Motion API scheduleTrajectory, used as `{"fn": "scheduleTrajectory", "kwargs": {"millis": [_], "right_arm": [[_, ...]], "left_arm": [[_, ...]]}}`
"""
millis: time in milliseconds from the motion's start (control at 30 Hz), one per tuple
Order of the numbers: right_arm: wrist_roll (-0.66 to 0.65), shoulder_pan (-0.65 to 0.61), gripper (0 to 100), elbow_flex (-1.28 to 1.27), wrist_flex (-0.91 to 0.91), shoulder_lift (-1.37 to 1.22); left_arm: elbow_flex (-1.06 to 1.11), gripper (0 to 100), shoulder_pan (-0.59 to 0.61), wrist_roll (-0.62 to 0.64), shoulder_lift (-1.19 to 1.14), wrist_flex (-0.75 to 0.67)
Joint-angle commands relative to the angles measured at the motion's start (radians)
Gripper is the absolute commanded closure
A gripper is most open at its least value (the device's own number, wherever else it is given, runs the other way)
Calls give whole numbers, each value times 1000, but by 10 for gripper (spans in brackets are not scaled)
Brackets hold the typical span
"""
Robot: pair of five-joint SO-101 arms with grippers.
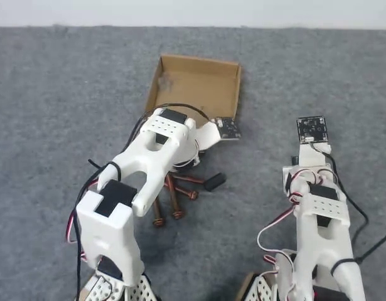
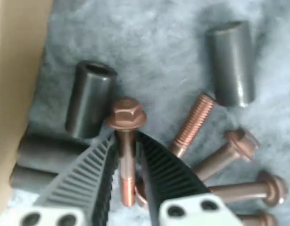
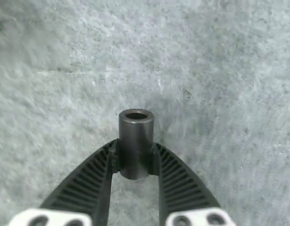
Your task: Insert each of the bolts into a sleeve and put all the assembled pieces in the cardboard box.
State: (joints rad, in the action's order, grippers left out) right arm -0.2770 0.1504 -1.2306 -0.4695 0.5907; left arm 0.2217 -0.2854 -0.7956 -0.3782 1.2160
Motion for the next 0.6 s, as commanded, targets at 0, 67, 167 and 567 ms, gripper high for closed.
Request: {"fn": "scheduleTrajectory", "kwargs": {"millis": [0, 67, 167, 567], "right_arm": [[-5, -22, 992, 6, 47, 12], [-5, -22, 992, 20, 51, -13], [-5, -22, 992, 44, 44, -50], [-5, -22, 992, 51, 42, -62]], "left_arm": [[-45, 989, -3, 91, 12, 51], [-47, 989, -11, 141, 12, 63], [-48, 989, -15, 238, 14, 61], [136, 991, -9, 359, 258, -100]]}}
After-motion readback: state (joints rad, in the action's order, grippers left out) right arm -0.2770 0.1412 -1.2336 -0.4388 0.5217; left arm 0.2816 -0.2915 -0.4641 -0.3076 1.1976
